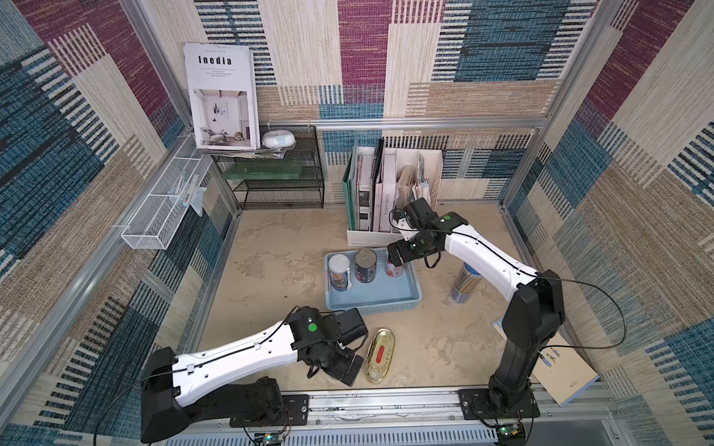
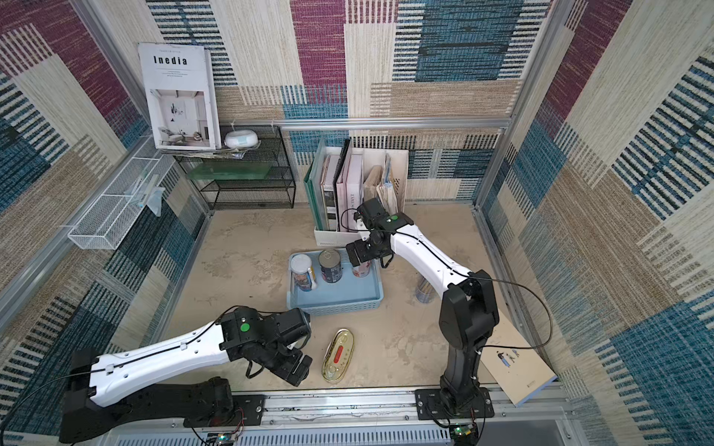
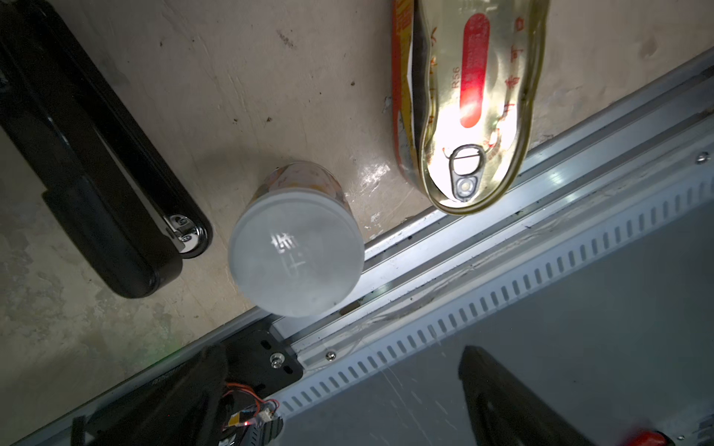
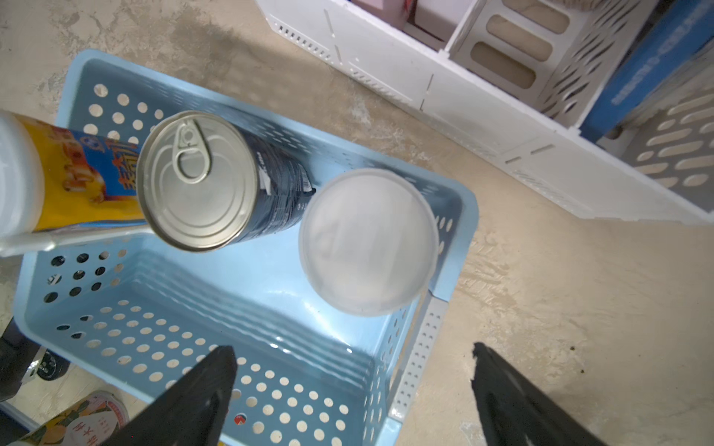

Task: Put the canned food in the basket
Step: Pick up the canned food from the center of the board.

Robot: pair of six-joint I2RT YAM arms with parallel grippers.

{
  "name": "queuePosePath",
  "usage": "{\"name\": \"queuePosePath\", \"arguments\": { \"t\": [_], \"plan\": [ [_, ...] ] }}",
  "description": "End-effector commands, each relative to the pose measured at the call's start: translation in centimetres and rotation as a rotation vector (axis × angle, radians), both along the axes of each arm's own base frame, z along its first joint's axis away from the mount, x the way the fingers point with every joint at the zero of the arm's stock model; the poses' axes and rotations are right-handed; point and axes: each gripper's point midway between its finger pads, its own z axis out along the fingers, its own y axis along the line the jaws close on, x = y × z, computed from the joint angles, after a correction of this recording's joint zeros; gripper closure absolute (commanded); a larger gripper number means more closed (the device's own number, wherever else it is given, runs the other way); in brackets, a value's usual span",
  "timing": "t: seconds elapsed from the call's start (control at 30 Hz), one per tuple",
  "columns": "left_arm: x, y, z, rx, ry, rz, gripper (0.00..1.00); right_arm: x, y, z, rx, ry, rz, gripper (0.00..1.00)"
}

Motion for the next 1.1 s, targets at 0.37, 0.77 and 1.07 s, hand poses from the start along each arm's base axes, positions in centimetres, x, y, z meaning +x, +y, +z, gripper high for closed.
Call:
{"name": "queuePosePath", "arguments": {
  "t": [0.37,0.77,1.07],
  "plan": [
    [1.2,-0.2,-4.0,0.129,-0.004,-0.01,0.0,-2.7,-0.2,0.9,0.081,-0.01,0.022,0.0],
    [1.2,0.3,-5.7,0.181,0.008,-0.029,0.22,-5.3,-0.3,0.4,0.096,0.0,0.032,0.0],
    [1.5,-0.1,-4.9,0.167,-0.004,-0.037,0.53,-7.0,-0.9,1.2,0.11,-0.011,0.034,0.0]
  ]
}}
